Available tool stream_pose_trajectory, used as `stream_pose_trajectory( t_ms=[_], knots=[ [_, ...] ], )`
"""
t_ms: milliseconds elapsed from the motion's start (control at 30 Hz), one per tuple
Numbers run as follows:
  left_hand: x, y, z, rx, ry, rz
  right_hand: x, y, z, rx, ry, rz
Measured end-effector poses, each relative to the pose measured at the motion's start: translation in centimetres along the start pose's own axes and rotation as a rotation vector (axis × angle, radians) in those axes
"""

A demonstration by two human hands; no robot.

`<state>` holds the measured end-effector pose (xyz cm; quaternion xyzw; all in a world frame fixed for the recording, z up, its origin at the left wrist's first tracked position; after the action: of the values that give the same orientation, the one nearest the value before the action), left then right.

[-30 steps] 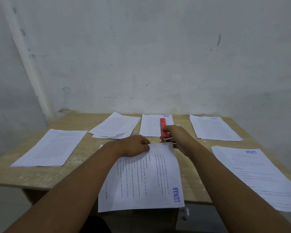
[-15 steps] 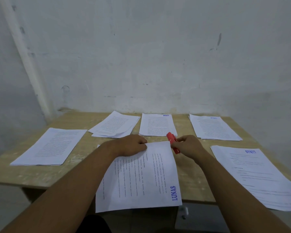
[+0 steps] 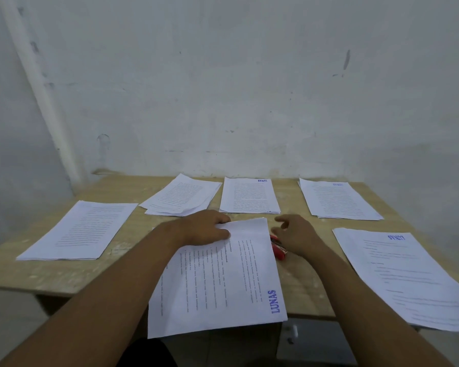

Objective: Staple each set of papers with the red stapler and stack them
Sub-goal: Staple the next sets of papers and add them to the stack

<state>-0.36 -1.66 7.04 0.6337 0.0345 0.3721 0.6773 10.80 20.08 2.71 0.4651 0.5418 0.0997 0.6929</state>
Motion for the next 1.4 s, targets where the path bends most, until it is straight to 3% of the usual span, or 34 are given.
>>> stream_pose_trajectory(
  t_ms=[100, 200, 467, 800, 933, 1033, 1100, 1267, 1400],
  knots=[
    [0.0, 0.1, 0.1, 0.011, -0.019, -0.022, -3.4, 1.5, 1.0, 0.023, 0.186, -0.257],
    [0.1, 0.7, 0.1, 0.119, -0.090, -0.029, -5.3, 0.8, 2.1, -0.056, 0.321, -0.169],
    [0.6, 3.1, 1.8, 0.412, -0.264, 0.053, -4.9, -0.6, 4.3, 0.015, 0.522, -0.085],
    [0.5, 3.3, 2.5, 0.478, -0.349, 0.034, -5.9, -1.9, 5.2, 0.061, 0.627, 0.088],
    [0.3, 3.4, 2.5, 0.478, -0.342, 0.077, -5.9, -1.7, 4.9, 0.065, 0.621, 0.046],
    [-0.1, 4.0, 3.0, 0.523, -0.339, 0.225, -5.8, -0.3, 5.0, 0.165, 0.639, -0.111],
    [-0.8, 4.9, 3.4, 0.586, -0.331, 0.359, -5.4, 0.7, 4.6, 0.215, 0.586, -0.218],
    [-4.1, 6.8, 3.7, 0.665, -0.187, 0.723, -4.7, 1.6, 3.3, 0.154, 0.199, -0.658],
    [-6.2, 7.4, 4.3, 0.749, -0.064, 0.917, -5.3, -2.6, 2.7, -0.132, -0.017, -1.082]
  ],
)
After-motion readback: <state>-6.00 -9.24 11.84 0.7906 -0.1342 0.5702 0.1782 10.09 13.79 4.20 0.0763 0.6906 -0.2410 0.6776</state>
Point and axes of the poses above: each hand's wrist, its own z-axis away from the middle knuckle, its own y-axis out of the back of the hand, x = y × z, the point moved 7 cm from there along -z, towards the middle knuckle, and after that the axes turned 5 degrees about -x, right-handed, at the moved point
